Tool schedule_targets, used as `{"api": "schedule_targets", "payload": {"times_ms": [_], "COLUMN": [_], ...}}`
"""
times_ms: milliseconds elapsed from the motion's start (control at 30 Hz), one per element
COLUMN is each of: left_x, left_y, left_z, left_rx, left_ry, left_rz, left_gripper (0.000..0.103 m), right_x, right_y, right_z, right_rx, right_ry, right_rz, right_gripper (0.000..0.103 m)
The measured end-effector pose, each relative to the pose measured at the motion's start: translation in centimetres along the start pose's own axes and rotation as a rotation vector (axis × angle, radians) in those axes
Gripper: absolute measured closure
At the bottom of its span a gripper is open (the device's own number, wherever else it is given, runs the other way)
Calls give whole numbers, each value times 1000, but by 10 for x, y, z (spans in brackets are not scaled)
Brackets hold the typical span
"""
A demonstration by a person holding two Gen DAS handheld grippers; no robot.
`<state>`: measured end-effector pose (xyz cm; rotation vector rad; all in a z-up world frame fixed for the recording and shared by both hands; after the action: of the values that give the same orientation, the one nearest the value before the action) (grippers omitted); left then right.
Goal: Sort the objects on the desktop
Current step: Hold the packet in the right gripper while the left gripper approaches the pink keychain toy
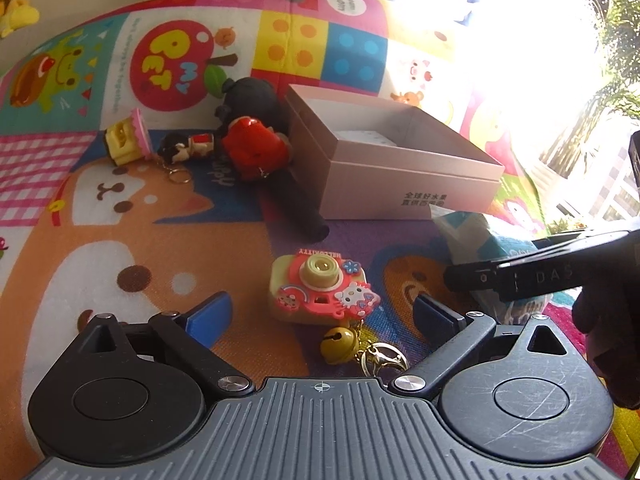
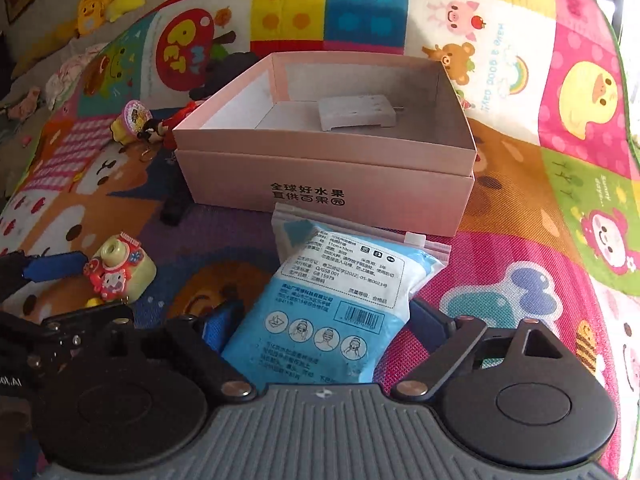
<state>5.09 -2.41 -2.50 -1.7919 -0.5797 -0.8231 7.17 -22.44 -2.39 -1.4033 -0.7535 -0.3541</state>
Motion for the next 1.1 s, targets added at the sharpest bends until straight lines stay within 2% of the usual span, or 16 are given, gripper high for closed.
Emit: {"api": "schedule_targets", "payload": {"times_ms": [67, 200, 267, 333, 400, 467, 500, 567, 667, 767, 867, 933, 1100], "left_x": [1, 6, 7, 6, 6, 6, 5, 2, -6, -7, 5, 22, 87], "left_y": [4, 14, 17, 18, 16, 14, 11, 5, -10, -29, -51, -68, -102], "left_z": [-3, -9, -11, -15, -16, -18, -19, -24, -30, -32, -37, -45, -75], "left_rx": [21, 69, 96, 121, 130, 123, 121, 106, 61, 10, -9, -28, -29], "left_ry": [14, 52, 74, 100, 118, 129, 137, 157, 179, 146, 140, 150, 233], "left_rz": [9, 22, 25, 22, 22, 28, 35, 48, 69, 88, 51, -4, -217], "left_gripper": [3, 4, 9, 22, 28, 38, 38, 38, 38, 38, 38, 38, 38], "right_x": [-9, -23, -26, -26, -24, -22, -20, -19, -21, -25, -19, -9, 33], "right_y": [-8, -22, -25, -26, -25, -23, -22, -24, -34, -51, -81, -104, -168], "right_z": [1, -5, -7, -9, -9, -8, -7, -4, -2, -3, -8, -12, -26], "right_rx": [-1, 6, 1, -1, -5, -4, 1, 21, 49, 64, 76, 74, 69], "right_ry": [-44, -45, -32, -26, -23, -20, -20, -25, -31, -32, -32, -32, -44], "right_rz": [-12, -20, -25, -35, -43, -44, -41, -27, -16, -20, -83, -147, -362], "right_gripper": [22, 23, 24, 25, 25, 28, 35, 41, 44, 45, 46, 46, 46]}}
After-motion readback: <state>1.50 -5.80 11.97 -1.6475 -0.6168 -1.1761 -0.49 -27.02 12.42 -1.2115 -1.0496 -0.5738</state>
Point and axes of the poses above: each gripper's, at about its wrist camera, not at the fingertips, and y roughly the way its jaws point, z to its left, x to its top, the point moved 5 cm from there along y, roughly the way its jaws point, and after that the axes turned 3 degrees about -y, right-handed, at the moved point
